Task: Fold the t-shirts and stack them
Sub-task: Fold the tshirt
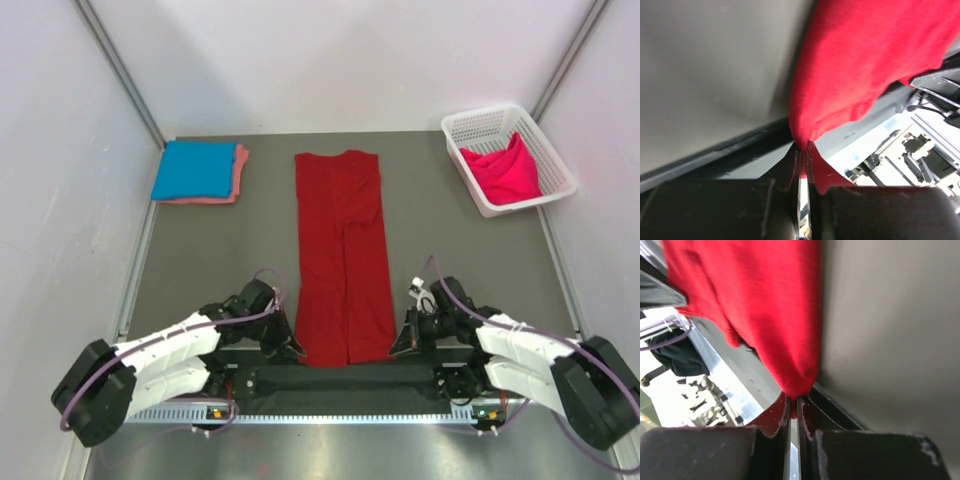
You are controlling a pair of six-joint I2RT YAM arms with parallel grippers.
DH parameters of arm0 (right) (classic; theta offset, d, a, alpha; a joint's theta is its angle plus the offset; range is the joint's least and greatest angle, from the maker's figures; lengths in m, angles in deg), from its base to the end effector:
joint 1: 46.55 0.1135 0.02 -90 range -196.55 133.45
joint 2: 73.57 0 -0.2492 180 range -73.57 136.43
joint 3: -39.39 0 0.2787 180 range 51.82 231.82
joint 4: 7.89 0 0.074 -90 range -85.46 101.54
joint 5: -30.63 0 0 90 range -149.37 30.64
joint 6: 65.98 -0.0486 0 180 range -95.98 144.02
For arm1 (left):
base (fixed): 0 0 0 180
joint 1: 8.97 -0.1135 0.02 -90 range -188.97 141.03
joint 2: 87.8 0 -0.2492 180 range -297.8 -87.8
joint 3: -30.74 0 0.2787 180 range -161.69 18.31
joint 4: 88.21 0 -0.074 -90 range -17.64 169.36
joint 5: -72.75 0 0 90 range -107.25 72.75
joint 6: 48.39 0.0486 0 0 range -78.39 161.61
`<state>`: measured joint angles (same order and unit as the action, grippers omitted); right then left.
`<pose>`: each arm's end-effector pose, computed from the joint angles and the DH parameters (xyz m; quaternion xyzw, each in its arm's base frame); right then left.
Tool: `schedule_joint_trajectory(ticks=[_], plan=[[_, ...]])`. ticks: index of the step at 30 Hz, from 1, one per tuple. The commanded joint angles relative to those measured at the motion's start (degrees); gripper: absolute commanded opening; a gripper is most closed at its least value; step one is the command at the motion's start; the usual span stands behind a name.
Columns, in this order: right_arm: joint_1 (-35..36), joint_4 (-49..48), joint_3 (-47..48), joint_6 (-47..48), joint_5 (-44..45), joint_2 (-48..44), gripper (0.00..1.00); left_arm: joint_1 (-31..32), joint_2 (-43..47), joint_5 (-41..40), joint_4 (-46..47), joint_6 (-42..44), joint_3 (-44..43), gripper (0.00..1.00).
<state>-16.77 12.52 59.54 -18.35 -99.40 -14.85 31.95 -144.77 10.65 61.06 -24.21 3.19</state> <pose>0.1284 0.1095 0.0574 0.0083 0.9100 0.4145 0.0089 0.1250 -0.1384 0.0841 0.1415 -0.9291 0.3396 0.0378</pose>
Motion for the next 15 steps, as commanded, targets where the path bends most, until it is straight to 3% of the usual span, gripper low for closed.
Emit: schedule_joint_trajectory(ticks=[1,9,15], plan=[[0.37,2.10,4.57,-0.26,2.15,-5.62,0.00,0.21,3.61,1.37,-1.37,-1.15,-2.37,0.02],[0.45,13.01,6.69,-3.16,1.01,-14.42,0.00,0.73,7.83,1.19,-11.13,-3.35,-6.68,0.00],[0.45,16.53,4.05,-2.63,0.22,-17.58,0.00,1.52,9.24,2.94,-12.45,-4.31,-5.54,0.00]])
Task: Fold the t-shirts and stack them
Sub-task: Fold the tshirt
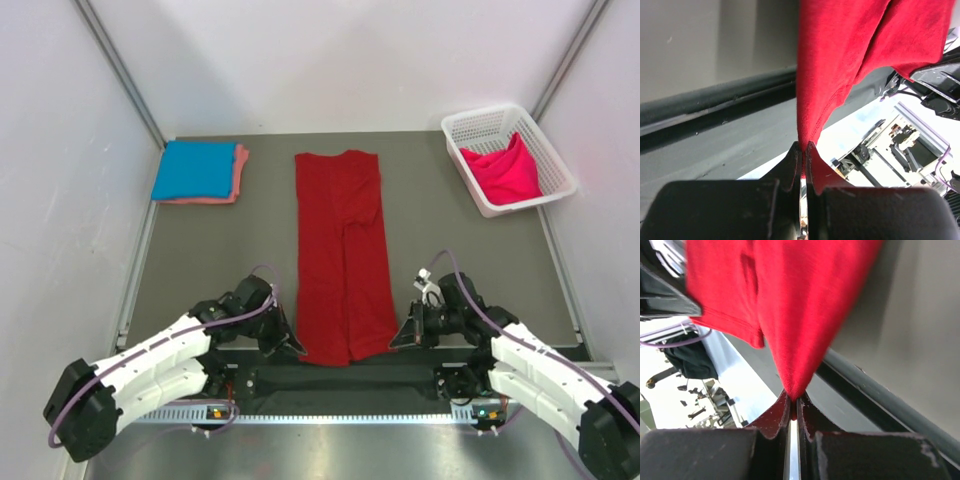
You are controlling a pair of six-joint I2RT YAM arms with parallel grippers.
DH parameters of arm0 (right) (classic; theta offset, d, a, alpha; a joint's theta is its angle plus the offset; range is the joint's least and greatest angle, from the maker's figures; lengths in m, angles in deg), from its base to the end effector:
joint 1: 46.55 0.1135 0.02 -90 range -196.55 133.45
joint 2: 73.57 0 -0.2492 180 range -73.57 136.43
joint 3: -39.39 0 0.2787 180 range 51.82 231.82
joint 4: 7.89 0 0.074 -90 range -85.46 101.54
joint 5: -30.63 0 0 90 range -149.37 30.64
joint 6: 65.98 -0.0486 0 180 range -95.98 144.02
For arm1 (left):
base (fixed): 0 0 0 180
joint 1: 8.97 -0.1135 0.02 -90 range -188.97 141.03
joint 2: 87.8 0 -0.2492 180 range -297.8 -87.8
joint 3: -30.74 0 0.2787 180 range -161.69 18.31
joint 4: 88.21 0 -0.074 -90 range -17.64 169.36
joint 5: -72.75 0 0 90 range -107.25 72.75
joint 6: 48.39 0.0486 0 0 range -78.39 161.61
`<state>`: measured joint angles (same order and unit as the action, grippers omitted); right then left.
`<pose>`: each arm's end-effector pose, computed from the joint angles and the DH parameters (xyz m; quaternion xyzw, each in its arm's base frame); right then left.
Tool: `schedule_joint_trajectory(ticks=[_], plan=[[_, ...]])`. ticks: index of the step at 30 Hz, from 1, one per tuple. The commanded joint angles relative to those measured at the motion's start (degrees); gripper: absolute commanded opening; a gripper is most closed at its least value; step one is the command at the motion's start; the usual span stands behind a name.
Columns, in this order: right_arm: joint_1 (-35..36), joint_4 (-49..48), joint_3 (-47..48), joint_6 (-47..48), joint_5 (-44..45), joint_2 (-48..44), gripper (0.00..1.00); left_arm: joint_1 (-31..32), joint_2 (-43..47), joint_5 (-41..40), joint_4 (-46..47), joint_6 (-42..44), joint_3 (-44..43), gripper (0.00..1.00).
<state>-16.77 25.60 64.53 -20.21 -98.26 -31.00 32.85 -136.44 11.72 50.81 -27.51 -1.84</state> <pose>0.1349 0.1123 0.1118 0.0013 0.8956 0.4404 0.0630 0.1233 -0.1419 0.1257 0.1502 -0.9190 0.3622 0.0419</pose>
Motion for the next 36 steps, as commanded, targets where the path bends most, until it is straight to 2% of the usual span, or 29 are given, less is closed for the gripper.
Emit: schedule_joint_trajectory(ticks=[1,9,13,15,21,25,32,36], plan=[[0.54,3.98,-1.28,-0.86,-0.92,-1.78,0.00,0.98,1.01,1.88,-3.25,-1.01,-0.43,0.00],[0.63,5.93,-4.27,-1.21,-1.27,-4.07,0.00,4.06,3.91,2.14,-3.61,-4.35,3.62,0.00],[0.54,5.75,-1.91,-1.12,-1.01,-3.19,0.00,3.97,1.89,1.62,-3.00,-2.69,0.47,0.00],[0.54,5.84,-0.06,-0.51,0.13,-1.62,0.00,4.05,-0.39,-1.10,-4.83,0.12,-2.34,0.00],[-2.17,5.75,11.09,5.71,2.33,9.01,0.00,2.75,-7.77,-10.33,-7.30,6.27,-15.00,0.00],[-4.90,5.66,20.13,10.64,1.72,19.98,0.00,-0.24,-15.15,-11.22,-7.31,10.05,-22.81,0.00],[-12.54,9.00,31.75,19.52,-0.91,32.55,0.00,-9.46,-28.33,-11.92,-6.43,15.58,-31.62,0.00],[-14.13,10.84,39.04,23.39,-1.44,39.60,0.00,-14.30,-34.58,-11.39,-5.64,18.84,-36.45,0.00]])
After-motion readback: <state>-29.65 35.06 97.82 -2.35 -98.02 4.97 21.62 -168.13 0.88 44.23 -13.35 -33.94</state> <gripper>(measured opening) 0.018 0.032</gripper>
